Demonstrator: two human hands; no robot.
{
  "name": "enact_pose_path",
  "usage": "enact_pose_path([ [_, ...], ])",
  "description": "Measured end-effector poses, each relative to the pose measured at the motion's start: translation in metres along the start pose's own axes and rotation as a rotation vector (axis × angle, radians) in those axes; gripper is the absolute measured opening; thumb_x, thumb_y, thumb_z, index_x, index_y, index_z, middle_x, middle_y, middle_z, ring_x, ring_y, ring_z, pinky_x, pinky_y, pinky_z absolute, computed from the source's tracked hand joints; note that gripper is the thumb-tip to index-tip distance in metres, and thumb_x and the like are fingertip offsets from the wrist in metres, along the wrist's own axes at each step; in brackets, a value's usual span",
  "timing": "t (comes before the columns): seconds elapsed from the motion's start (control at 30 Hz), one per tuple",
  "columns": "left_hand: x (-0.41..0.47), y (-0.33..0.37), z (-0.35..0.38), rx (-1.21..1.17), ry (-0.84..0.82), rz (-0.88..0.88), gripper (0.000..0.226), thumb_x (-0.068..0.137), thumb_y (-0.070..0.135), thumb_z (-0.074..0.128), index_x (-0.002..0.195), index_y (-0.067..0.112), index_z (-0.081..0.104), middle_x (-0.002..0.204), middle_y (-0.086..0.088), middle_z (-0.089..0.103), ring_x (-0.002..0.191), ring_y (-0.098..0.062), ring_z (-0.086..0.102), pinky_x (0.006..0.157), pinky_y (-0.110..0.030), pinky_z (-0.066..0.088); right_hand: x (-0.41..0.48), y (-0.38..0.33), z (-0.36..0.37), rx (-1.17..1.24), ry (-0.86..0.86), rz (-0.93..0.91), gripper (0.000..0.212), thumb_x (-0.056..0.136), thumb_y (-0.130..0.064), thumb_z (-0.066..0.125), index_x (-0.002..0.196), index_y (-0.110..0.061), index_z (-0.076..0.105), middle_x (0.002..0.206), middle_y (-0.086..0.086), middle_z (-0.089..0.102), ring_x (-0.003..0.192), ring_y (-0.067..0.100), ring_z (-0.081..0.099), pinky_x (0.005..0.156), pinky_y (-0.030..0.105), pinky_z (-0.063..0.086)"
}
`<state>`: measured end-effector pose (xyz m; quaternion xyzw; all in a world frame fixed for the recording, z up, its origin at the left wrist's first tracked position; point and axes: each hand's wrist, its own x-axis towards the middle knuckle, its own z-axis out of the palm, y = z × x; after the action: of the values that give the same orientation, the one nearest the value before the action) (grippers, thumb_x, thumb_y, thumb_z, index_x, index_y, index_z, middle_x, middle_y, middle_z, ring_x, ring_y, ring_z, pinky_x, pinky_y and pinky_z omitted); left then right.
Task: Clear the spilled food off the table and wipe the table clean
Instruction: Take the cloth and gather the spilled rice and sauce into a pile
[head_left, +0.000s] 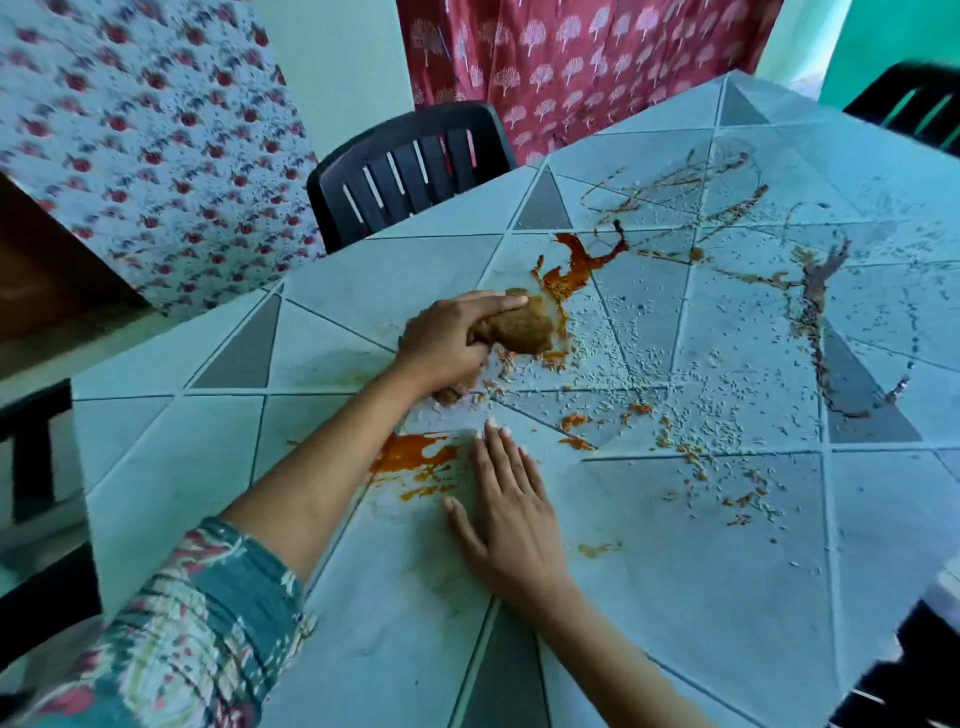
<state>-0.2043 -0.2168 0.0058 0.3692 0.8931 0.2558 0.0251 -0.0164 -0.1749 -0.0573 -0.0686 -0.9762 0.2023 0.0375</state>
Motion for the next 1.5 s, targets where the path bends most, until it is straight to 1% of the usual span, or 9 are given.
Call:
enact_pose_path([
  [0.13, -0.041, -0.060, -0.056, 0.087, 0.234, -0.377, 0.059, 0.080, 0.003, 0.061, 0.130, 0.033, 0.054, 0.123, -0.006, 0.063, 0.099, -0.030, 0.061, 0.067, -0.027, 0.043, -0.014, 0.019, -0.014, -0.044, 0.007, -0.044, 0.071, 0.096, -0.055, 0.014, 0.142, -0.006, 0.036, 0.149, 0.010, 0.034, 0.141, 0.018, 0.020, 0.112, 0.029, 0.010],
  [0.3, -0.067, -0.109, -0.055, 0.164, 0.278, -0.754, 0.053, 0.082, 0.002, 0.055, 0.130, 0.026, 0.056, 0.125, -0.017, 0.059, 0.110, -0.038, 0.055, 0.093, -0.043, 0.045, -0.040, 0.050, -0.020, -0.089, 0.008, 0.037, 0.072, 0.095, -0.056, 0.015, 0.142, -0.006, 0.036, 0.150, 0.009, 0.031, 0.141, 0.015, 0.017, 0.114, 0.030, 0.009],
  [0.7, -0.012, 0.080, 0.044, 0.064, 0.070, -0.155, 0.063, 0.083, 0.002, 0.057, 0.135, 0.035, 0.046, 0.145, 0.002, 0.044, 0.110, -0.020, 0.059, 0.076, -0.030, 0.054, -0.045, 0.056, -0.014, -0.161, 0.030, 0.019, 0.072, 0.091, -0.055, 0.027, 0.142, -0.006, 0.037, 0.151, 0.009, 0.030, 0.141, 0.014, 0.019, 0.115, 0.032, 0.010],
  [0.8, -0.026, 0.051, 0.018, 0.073, 0.177, -0.209, 0.061, 0.084, 0.006, 0.062, 0.134, 0.037, 0.046, 0.142, 0.005, 0.047, 0.106, -0.017, 0.060, 0.077, -0.024, 0.050, -0.045, 0.056, -0.013, -0.163, 0.032, 0.025, 0.073, 0.092, -0.057, 0.022, 0.143, -0.006, 0.036, 0.151, 0.009, 0.030, 0.141, 0.015, 0.019, 0.115, 0.033, 0.011],
  [0.93, -0.075, -0.029, -0.043, 0.162, 0.330, -0.546, 0.057, 0.085, 0.007, 0.061, 0.132, 0.037, 0.050, 0.131, 0.000, 0.058, 0.103, -0.023, 0.061, 0.078, -0.030, 0.049, -0.045, 0.055, -0.014, -0.174, 0.034, 0.027, 0.074, 0.093, -0.057, 0.020, 0.142, -0.005, 0.036, 0.150, 0.010, 0.032, 0.140, 0.020, 0.027, 0.115, 0.033, 0.011],
  [1.07, -0.113, -0.065, -0.065, 0.257, 0.236, -0.895, 0.050, 0.087, 0.013, 0.057, 0.130, 0.038, 0.053, 0.125, -0.009, 0.061, 0.109, -0.035, 0.058, 0.088, -0.041, 0.047, -0.046, 0.054, -0.014, -0.169, 0.033, 0.032, 0.072, 0.091, -0.055, 0.026, 0.142, -0.005, 0.038, 0.149, 0.010, 0.034, 0.138, 0.021, 0.029, 0.114, 0.033, 0.010],
  [1.2, -0.094, -0.006, -0.020, 0.236, 0.142, -0.686, 0.052, 0.085, 0.016, 0.062, 0.131, 0.038, 0.051, 0.130, -0.002, 0.057, 0.111, -0.025, 0.057, 0.085, -0.032, 0.047, -0.045, 0.054, -0.014, -0.176, 0.032, 0.033, 0.074, 0.092, -0.056, 0.024, 0.142, -0.004, 0.037, 0.149, 0.011, 0.035, 0.139, 0.021, 0.029, 0.115, 0.031, 0.008],
  [1.33, -0.068, 0.072, 0.020, 0.117, 0.037, -0.388, 0.058, 0.084, 0.011, 0.059, 0.132, 0.041, 0.048, 0.133, 0.008, 0.055, 0.103, -0.013, 0.061, 0.061, -0.018, 0.041, -0.046, 0.055, -0.016, -0.176, 0.022, 0.030, 0.075, 0.093, -0.058, 0.019, 0.142, -0.004, 0.038, 0.148, 0.011, 0.036, 0.138, 0.021, 0.029, 0.115, 0.028, 0.004],
  [1.5, -0.092, 0.034, -0.013, 0.111, 0.191, -0.444, 0.058, 0.082, 0.010, 0.061, 0.130, 0.042, 0.050, 0.127, 0.005, 0.061, 0.101, -0.018, 0.063, 0.069, -0.025, 0.049, -0.046, 0.053, -0.018, -0.193, 0.023, 0.025, 0.075, 0.093, -0.058, 0.018, 0.142, -0.003, 0.037, 0.148, 0.012, 0.034, 0.139, 0.022, 0.026, 0.115, 0.028, 0.004],
])
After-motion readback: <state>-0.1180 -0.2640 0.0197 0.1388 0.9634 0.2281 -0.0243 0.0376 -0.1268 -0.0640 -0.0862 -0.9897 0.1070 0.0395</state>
